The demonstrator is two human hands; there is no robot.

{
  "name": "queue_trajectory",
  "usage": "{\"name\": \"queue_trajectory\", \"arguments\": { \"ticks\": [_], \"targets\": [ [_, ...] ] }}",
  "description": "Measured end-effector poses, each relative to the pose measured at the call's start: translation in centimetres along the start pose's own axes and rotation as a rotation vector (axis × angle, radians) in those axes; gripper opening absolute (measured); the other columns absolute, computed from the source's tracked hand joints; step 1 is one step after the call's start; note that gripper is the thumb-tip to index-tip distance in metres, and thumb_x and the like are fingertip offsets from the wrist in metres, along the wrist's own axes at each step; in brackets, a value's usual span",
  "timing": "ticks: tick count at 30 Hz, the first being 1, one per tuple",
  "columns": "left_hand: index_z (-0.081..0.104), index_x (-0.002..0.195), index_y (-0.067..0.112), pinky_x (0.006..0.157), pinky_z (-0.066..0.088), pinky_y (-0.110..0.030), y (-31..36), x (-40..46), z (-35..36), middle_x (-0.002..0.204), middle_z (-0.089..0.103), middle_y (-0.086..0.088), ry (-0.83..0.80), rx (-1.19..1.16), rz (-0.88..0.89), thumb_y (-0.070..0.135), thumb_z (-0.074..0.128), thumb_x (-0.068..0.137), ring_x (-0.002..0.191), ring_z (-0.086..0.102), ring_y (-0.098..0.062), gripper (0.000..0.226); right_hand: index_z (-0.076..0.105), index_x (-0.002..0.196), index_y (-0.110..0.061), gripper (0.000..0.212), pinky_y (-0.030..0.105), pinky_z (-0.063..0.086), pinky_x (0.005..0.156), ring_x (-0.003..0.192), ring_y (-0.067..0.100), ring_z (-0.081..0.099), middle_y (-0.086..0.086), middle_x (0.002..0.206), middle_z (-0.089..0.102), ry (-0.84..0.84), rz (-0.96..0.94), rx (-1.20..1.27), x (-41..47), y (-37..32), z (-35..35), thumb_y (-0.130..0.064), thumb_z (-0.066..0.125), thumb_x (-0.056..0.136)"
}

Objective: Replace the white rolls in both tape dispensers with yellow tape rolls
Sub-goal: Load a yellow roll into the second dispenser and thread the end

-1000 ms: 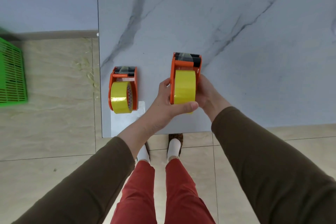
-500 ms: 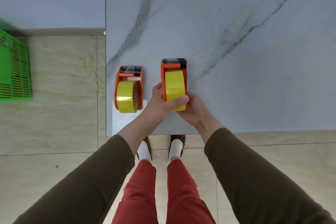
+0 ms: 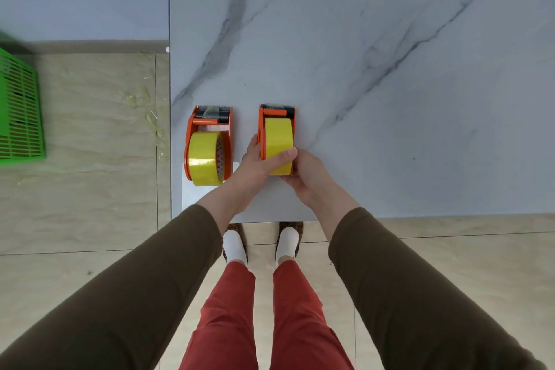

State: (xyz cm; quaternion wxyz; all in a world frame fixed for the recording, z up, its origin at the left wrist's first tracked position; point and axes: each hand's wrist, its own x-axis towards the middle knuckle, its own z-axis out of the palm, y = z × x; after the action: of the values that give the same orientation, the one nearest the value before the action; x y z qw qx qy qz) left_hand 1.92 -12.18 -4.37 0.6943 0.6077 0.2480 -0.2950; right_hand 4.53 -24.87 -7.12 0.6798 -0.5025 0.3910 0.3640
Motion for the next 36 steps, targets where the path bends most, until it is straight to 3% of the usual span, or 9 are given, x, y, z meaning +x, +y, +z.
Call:
{"name": "queue_trajectory", "arguments": {
  "ticks": [7,11,15,18,20,26,29,33,36],
  "targets": [
    [0.011,0.162,0.035,0.12,0.036,-0.04,-0.8,0.4,0.5,0.15,0.055,0.007,-0.003,-0.006,-0.073,0.064,0.083,0.068,0.137,0.052,-0.014,0.122,0.071,0.112,-0.002,0.021,0.032,0.062,0.08,0.084,0.022,0.073,0.013,0.096,0.076,0.19,0.002,0.011,-0.9,0.1,0.7,-0.003,0.055,0.098],
    [0.007,0.163,0.035,0.118,0.034,-0.035,-1.0,0.3,0.6,0.152,0.053,0.006,-0.015,0.005,-0.094,0.063,0.082,0.067,0.138,0.05,-0.015,0.124,0.071,0.113,-0.008,0.022,0.034,0.064,0.08,0.094,0.025,0.073,0.01,0.102,0.076,0.257,-0.025,-0.13,-1.6,0.6,-0.1,-0.013,0.056,0.098],
    [0.005,0.162,0.036,0.121,0.03,-0.038,-1.0,0.2,0.7,0.149,0.055,0.01,-0.016,0.017,-0.113,0.062,0.084,0.066,0.139,0.05,-0.013,0.127,0.068,0.095,-0.019,0.018,0.032,0.053,0.075,0.079,0.011,0.06,-0.009,0.082,0.065,0.372,-0.311,-0.454,-3.3,0.2,-0.7,-0.028,0.053,0.099],
    [0.006,0.162,0.036,0.117,0.035,-0.035,-0.8,0.3,0.7,0.138,0.065,0.012,-0.011,0.013,-0.114,0.053,0.084,0.068,0.131,0.057,-0.009,0.124,0.069,0.087,-0.018,0.024,0.021,0.044,0.067,0.068,0.004,0.055,-0.011,0.072,0.061,0.262,-0.428,-0.349,-4.5,-0.5,-0.1,-0.034,0.056,0.1],
    [0.003,0.163,0.035,0.118,0.037,-0.036,-0.7,0.2,0.5,0.135,0.067,0.011,-0.009,0.015,-0.124,0.046,0.084,0.07,0.129,0.059,-0.008,0.124,0.074,0.099,-0.018,0.021,0.019,0.048,0.074,0.08,0.005,0.064,-0.01,0.084,0.07,0.135,-0.374,-0.324,-5.0,-0.7,0.4,-0.035,0.062,0.098],
    [-0.013,0.162,0.025,0.095,0.036,-0.017,0.2,-1.4,1.0,0.137,0.056,0.012,-0.004,0.048,-0.094,0.024,0.076,0.089,0.111,0.053,0.008,0.115,0.076,0.094,-0.014,0.02,0.031,0.053,0.086,0.088,0.015,0.065,0.007,0.091,0.072,0.108,-0.312,-0.308,-5.9,-0.7,0.9,-0.031,0.065,0.095],
    [-0.005,0.164,0.025,0.1,0.037,-0.022,0.0,-2.1,1.1,0.132,0.059,0.013,-0.001,0.066,-0.067,0.022,0.073,0.092,0.111,0.053,0.009,0.106,0.075,0.087,-0.019,0.019,0.028,0.052,0.083,0.086,0.014,0.065,-0.001,0.086,0.07,0.105,-0.299,-0.334,-6.1,-0.7,1.1,-0.031,0.064,0.096],
    [0.033,0.143,0.028,0.095,0.041,-0.014,0.2,-2.8,1.1,0.118,0.061,0.022,0.016,0.112,-0.058,0.018,0.071,0.094,0.103,0.055,0.016,0.062,0.072,0.086,-0.031,0.015,0.031,0.053,0.093,0.107,0.021,0.069,0.0,0.105,0.075,0.125,-0.272,-0.332,-6.6,-1.0,1.2,-0.032,0.063,0.097],
    [0.043,0.139,0.021,0.099,0.045,-0.025,0.0,-3.0,0.8,0.127,0.065,0.005,0.04,0.117,-0.066,0.021,0.074,0.091,0.114,0.061,-0.003,0.057,0.073,0.09,-0.023,0.015,0.039,0.053,0.097,0.109,0.028,0.069,0.008,0.109,0.076,0.13,-0.262,-0.344,-7.0,-1.3,1.1,-0.029,0.062,0.098]
  ]
}}
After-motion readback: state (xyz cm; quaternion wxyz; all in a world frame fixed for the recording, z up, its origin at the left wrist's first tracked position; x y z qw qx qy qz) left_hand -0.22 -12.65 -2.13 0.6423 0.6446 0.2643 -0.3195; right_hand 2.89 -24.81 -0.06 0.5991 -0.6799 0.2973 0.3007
